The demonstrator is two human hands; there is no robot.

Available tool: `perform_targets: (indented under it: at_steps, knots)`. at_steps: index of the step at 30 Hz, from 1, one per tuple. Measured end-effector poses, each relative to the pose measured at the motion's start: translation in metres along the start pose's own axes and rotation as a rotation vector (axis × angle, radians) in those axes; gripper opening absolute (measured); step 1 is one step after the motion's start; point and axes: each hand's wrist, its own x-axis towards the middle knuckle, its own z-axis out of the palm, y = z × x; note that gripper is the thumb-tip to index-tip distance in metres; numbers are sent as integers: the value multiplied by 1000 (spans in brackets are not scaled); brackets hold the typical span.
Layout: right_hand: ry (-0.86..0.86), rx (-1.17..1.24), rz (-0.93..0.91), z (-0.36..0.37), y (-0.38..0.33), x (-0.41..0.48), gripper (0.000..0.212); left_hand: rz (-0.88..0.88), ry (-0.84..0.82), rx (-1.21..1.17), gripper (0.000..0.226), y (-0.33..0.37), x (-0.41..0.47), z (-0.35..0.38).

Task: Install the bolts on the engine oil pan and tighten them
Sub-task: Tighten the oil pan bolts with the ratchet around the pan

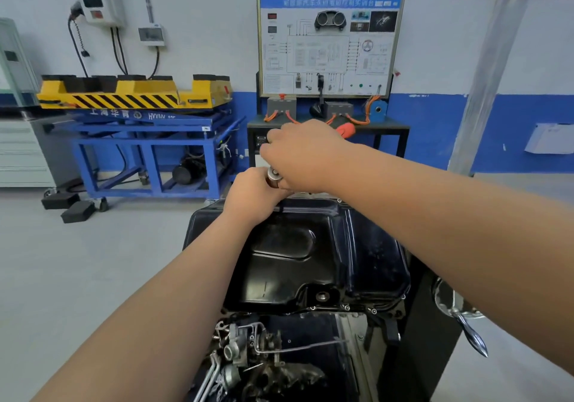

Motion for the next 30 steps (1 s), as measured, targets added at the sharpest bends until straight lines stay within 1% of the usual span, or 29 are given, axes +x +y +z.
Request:
perform_targets:
  at_steps: [1, 2, 4, 5, 7, 9, 11, 14, 17, 20, 21, 24, 30]
  knots:
    - [0, -6, 12, 0, -1, 0, 13, -7, 7, -7, 48, -1, 0, 1]
    - [-2, -6, 44, 0, -1, 1, 15, -14, 13, -6, 49, 0, -1, 1]
    - [-9, 25, 118, 0, -2, 2, 31, -22, 12, 9, 46, 0, 0, 1]
    - [-17, 56, 148, 0, -3, 2, 33, -28, 5, 16, 43, -1, 1, 1]
    - [-21, 120, 208, -1, -5, 3, 33, -39, -11, 39, 39, -1, 1, 1]
    - [-26, 156, 251, -1, -7, 3, 35, -35, -22, 55, 39, 0, 1, 1]
    - [-28, 170, 283, -1, -8, 2, 33, -36, -16, 39, 40, 0, 1, 1]
    - [-28, 188, 302, 0, -9, -1, 22, -49, -12, 10, 36, 2, -1, 0]
    - [-16, 210, 344, 1, -12, -1, 29, -44, -13, 22, 31, 5, -3, -2]
    - [-13, 267, 395, 2, -16, 1, 19, -39, -20, 66, 28, 7, -4, -4]
    - [-16, 284, 411, 2, -17, 1, 21, -37, -20, 76, 27, 7, -4, -5]
    - [-21, 348, 457, 4, -16, 1, 36, -24, -19, 86, 27, 8, -5, -5]
    - [25, 401, 526, 12, -18, 1, 40, -16, -45, 162, 23, 8, -4, -6]
